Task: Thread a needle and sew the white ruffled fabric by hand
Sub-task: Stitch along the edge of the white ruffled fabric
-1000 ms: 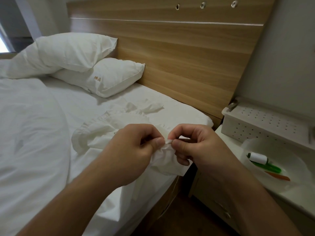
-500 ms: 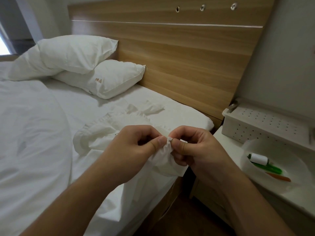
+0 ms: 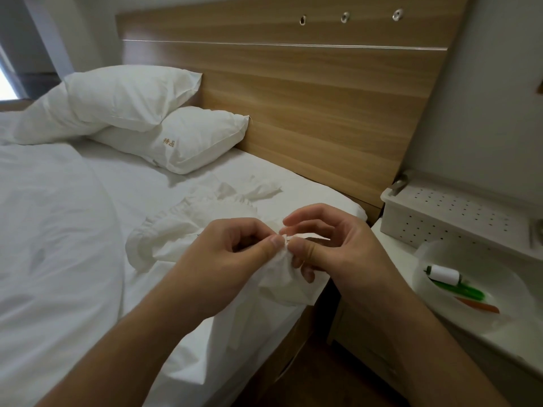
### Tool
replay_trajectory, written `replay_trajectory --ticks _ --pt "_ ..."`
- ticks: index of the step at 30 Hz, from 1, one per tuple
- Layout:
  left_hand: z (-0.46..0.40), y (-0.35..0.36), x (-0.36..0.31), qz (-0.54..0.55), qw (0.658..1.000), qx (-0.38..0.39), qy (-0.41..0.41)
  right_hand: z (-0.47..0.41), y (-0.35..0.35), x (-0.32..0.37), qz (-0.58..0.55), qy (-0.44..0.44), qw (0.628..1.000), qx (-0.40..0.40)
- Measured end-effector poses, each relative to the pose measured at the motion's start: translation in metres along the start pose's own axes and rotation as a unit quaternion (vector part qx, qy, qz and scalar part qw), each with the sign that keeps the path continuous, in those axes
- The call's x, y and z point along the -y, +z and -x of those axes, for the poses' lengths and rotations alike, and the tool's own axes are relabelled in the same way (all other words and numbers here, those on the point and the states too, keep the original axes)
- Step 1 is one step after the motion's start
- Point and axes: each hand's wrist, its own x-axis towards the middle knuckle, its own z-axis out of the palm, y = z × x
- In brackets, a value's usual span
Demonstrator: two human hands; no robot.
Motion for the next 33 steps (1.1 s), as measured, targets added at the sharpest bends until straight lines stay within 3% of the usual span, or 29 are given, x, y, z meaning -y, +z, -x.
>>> replay_trajectory --ticks 17,27,33 --pt "0.0 -0.002 -0.001 0.048 0.998 -0.002 -0.027 0.0 -0.003 -0.006 0.18 -0.054 0.981 -0.038" --pt "0.001 -0.003 -0.002 0.077 0.996 -0.002 -0.046 0.003 -0.003 -0.012 0.286 -0.208 0.933 -0.06" --pt "0.0 -0.004 -0.001 0.101 0.994 0.007 -0.052 0.001 0.0 -0.012 0.294 -0.232 0.924 -0.071"
